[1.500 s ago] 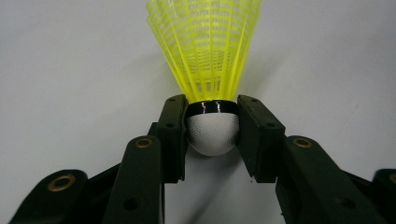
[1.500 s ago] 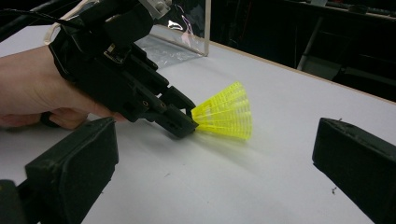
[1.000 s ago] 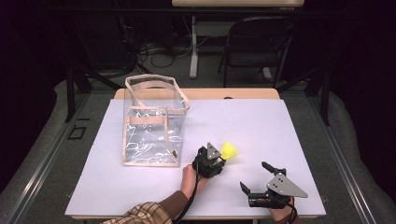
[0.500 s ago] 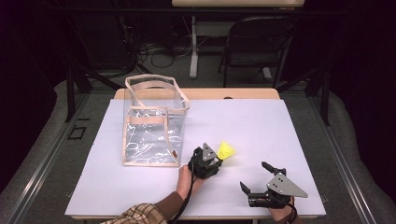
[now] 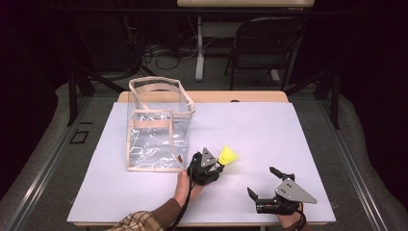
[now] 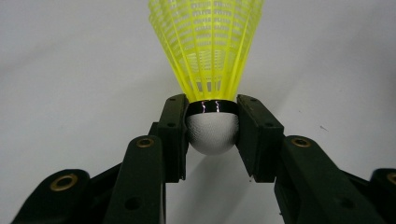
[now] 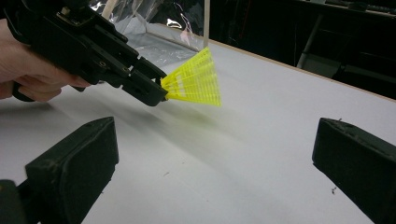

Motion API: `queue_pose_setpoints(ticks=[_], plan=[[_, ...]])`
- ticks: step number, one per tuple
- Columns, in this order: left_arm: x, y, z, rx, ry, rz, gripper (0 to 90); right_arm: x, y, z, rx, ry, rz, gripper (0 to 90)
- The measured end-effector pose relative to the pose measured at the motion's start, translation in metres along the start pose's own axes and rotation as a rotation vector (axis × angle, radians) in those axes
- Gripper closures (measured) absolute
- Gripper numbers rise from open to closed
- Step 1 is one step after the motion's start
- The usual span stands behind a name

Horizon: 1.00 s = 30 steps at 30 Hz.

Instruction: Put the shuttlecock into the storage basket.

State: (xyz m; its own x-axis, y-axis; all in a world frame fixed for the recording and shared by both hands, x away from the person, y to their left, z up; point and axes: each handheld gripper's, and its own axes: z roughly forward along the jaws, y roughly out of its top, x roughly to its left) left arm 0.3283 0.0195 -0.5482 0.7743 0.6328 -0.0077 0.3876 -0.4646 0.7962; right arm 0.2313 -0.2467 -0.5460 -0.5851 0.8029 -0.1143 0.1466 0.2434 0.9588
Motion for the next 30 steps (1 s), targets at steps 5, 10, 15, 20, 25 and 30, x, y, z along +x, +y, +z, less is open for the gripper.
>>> queue_pose_setpoints(ticks=[5,10,15,20,25,30], plan=[[0.004,-0.002,-0.007,-0.002,-0.001,0.007,64.7,0.000,0.000,0.000,0.000,0.000,-0.003,0.0],[0.007,-0.003,-0.012,-0.003,-0.003,0.014,64.7,0.000,0.000,0.000,0.000,0.001,-0.005,0.0],[0.010,-0.003,-0.016,0.000,-0.008,0.019,64.7,0.000,0.000,0.001,0.000,0.001,-0.007,0.0],[0.012,-0.003,-0.020,0.000,-0.010,0.024,64.7,0.000,0.000,0.001,0.001,-0.001,-0.007,0.0],[0.015,-0.004,-0.022,0.006,-0.014,0.031,64.7,0.000,0.000,0.000,0.001,0.000,-0.006,0.0],[0.017,-0.004,-0.027,0.005,-0.021,0.032,64.7,0.000,0.000,0.000,0.003,0.001,-0.008,0.0]])
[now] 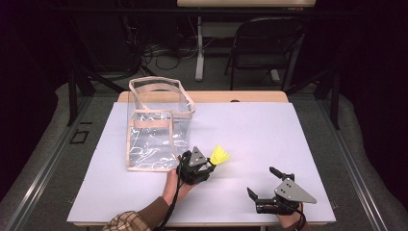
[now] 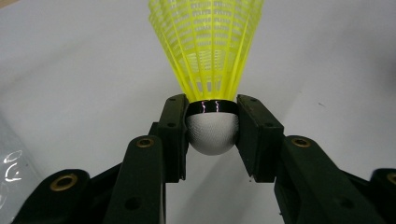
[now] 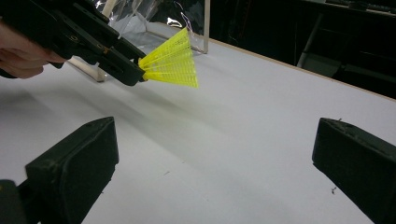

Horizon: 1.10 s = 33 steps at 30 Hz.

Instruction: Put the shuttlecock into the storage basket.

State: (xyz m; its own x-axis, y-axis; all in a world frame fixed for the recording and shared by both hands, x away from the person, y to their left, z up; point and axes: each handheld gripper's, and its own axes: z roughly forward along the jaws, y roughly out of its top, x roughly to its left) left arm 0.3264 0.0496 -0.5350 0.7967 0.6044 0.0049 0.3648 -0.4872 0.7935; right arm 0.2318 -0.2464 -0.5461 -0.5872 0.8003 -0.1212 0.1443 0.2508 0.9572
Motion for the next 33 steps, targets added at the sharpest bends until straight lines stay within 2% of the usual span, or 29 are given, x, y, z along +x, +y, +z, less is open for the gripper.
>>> queue_pose_setpoints(ticks=[7,18,33], plan=[[0.003,-0.001,-0.006,-0.004,-0.013,0.005,64.7,0.000,0.000,0.000,0.001,0.000,-0.001,0.0],[0.011,-0.005,-0.018,0.004,-0.011,0.026,64.7,0.000,0.000,0.000,0.002,-0.001,0.000,0.0],[0.020,-0.008,-0.034,-0.010,-0.020,0.031,64.7,0.000,0.000,0.001,0.002,-0.002,0.004,0.0]])
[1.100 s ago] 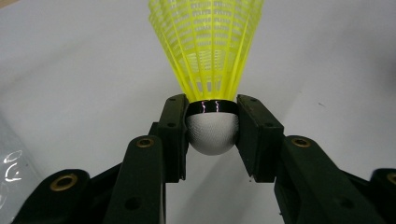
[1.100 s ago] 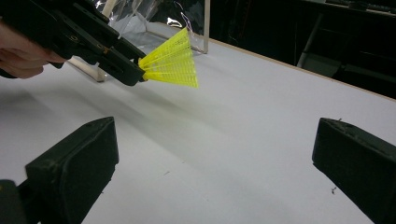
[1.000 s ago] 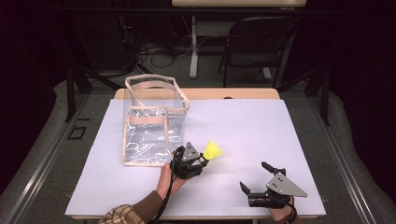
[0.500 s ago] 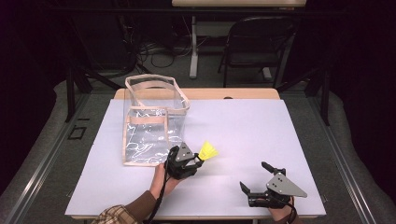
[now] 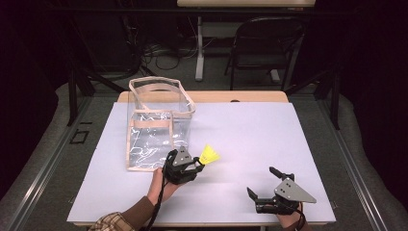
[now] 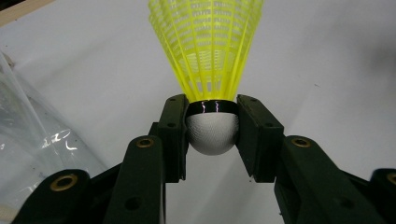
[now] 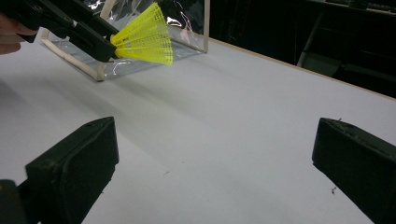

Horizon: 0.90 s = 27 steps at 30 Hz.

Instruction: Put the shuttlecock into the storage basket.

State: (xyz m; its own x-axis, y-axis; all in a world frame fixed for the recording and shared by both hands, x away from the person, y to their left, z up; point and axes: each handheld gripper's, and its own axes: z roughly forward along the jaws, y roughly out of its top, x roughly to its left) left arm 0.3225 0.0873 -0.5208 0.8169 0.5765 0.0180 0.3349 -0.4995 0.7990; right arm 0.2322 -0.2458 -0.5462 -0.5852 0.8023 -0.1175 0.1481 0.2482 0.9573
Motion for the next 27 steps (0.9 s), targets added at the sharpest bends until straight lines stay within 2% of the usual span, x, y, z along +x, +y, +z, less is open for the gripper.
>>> queue_pose_setpoints(ticks=[27], plan=[[0.014,-0.007,-0.028,-0.032,0.010,-0.002,64.8,0.000,0.000,0.001,0.007,0.002,0.003,0.0]])
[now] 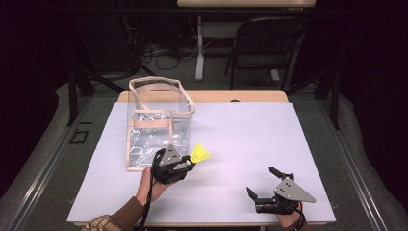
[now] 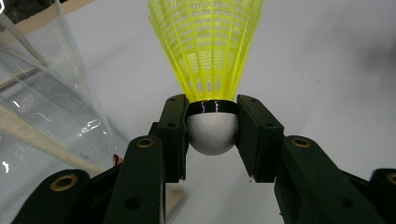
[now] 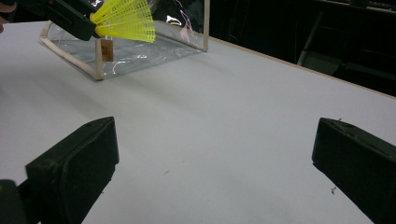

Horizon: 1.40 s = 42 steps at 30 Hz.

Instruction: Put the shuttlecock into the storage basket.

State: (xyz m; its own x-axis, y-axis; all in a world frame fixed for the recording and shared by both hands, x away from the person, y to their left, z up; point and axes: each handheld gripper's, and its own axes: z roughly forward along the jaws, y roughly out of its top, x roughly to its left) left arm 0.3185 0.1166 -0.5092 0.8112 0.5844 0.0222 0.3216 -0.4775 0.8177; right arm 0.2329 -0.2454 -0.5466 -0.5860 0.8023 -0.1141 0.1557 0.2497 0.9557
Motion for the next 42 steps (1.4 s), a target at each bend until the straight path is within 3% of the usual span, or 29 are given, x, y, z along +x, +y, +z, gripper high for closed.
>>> queue_pose_setpoints(ticks=[14,30,42], plan=[[0.010,0.000,-0.017,-0.024,0.011,-0.024,64.7,0.000,0.000,0.001,-0.002,0.000,-0.003,0.0],[0.027,0.006,-0.041,-0.073,0.061,-0.045,64.8,0.000,0.000,0.001,-0.001,-0.002,-0.005,0.0],[0.044,0.005,-0.054,-0.108,0.103,-0.085,64.7,0.000,0.000,0.001,0.000,-0.004,-0.005,0.0]])
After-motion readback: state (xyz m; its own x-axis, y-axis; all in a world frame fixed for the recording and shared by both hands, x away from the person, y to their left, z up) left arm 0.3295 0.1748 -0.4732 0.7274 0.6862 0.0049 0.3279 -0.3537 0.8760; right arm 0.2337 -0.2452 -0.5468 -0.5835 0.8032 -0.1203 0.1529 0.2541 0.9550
